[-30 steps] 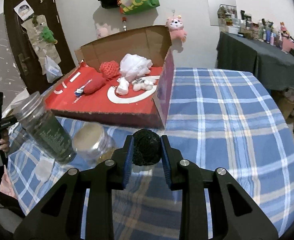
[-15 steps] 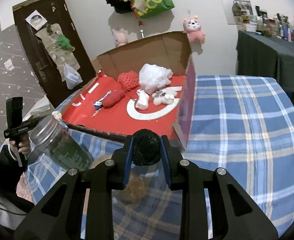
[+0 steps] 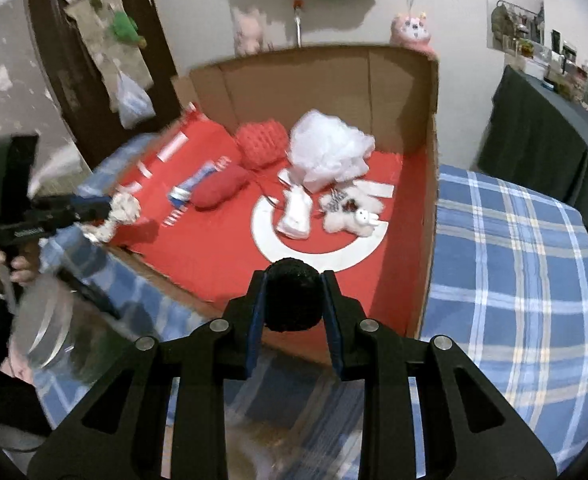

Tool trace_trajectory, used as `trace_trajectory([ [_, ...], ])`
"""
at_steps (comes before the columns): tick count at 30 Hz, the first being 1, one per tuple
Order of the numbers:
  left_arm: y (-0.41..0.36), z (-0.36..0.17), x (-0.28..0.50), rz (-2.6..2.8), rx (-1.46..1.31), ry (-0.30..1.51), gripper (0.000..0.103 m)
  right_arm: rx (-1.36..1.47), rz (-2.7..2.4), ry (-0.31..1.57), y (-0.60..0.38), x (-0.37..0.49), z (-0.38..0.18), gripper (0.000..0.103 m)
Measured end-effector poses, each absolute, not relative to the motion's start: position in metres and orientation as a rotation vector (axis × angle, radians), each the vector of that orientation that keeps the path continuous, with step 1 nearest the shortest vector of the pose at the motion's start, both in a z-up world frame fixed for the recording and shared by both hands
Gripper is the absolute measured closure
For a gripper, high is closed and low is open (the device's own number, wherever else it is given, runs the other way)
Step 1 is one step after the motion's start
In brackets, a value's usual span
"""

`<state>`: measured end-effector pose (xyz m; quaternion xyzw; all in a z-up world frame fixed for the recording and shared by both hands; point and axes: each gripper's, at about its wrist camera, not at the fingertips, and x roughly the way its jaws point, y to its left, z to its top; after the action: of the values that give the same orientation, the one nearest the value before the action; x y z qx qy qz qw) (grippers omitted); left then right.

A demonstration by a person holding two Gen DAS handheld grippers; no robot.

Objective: Organize soft objects
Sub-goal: 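Carry the scrunchie and pom-pom up and over into the box, then lower scrunchie and pom-pom onto the red lining and open both grippers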

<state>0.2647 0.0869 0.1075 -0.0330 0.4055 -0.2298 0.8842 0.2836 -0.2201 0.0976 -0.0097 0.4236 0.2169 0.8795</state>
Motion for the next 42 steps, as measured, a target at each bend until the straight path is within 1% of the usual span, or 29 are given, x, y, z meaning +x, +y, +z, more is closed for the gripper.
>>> trace_trajectory([
  [9,0.063,0.095,0.297,-0.455,-0.021,0.945,0.082,-0.133,0.398,1.03,-0.195,0.322,0.076,0.077],
  [21,0.051,0.072,0.323,-0.394,0.033,1.039,0.08,-0.235,0.344,1.103,-0.18,0.341,0.065,0.077],
  [25,0.05,0.072,0.325,-0.386,0.048,1.045,0.079,-0.243,0.34,1.119,-0.179,0.344,0.065,0.074],
  [27,0.05,0.072,0.325,-0.386,0.051,1.049,0.078,-0.253,0.339,1.127,-0.178,0.346,0.064,0.07],
  [28,0.05,0.072,0.326,-0.385,0.055,1.051,0.076,-0.255,0.339,1.128,-0.177,0.346,0.063,0.066],
  [29,0.05,0.072,0.326,-0.388,0.057,1.053,0.075,-0.255,0.346,1.128,-0.176,0.346,0.063,0.058],
  [30,0.049,0.072,0.326,-0.388,0.059,1.053,0.075,-0.259,0.357,1.132,-0.173,0.346,0.062,0.055],
  [32,0.048,0.073,0.326,-0.389,0.062,1.05,0.069,-0.289,0.364,1.127,-0.166,0.344,0.061,0.045],
  [33,0.048,0.073,0.326,-0.393,0.061,1.048,0.067,-0.313,0.355,1.118,-0.163,0.342,0.062,0.045],
  [35,0.047,0.076,0.324,-0.401,0.055,1.035,0.057,-0.333,0.347,1.11,-0.16,0.341,0.063,0.044],
  [36,0.048,0.078,0.323,-0.405,0.054,1.03,0.055,-0.33,0.346,1.107,-0.16,0.34,0.065,0.044],
  [38,0.047,0.082,0.32,-0.409,0.055,1.016,0.047,-0.32,0.341,1.1,-0.163,0.34,0.069,0.044],
  [39,0.047,0.084,0.319,-0.408,0.057,1.01,0.045,-0.313,0.343,1.095,-0.164,0.34,0.072,0.044],
  [40,0.046,0.086,0.317,-0.406,0.06,1.0,0.042,-0.313,0.334,1.089,-0.164,0.339,0.075,0.043],
  [42,0.047,0.091,0.313,-0.403,0.059,0.984,0.04,-0.311,0.326,1.072,-0.166,0.336,0.081,0.039],
])
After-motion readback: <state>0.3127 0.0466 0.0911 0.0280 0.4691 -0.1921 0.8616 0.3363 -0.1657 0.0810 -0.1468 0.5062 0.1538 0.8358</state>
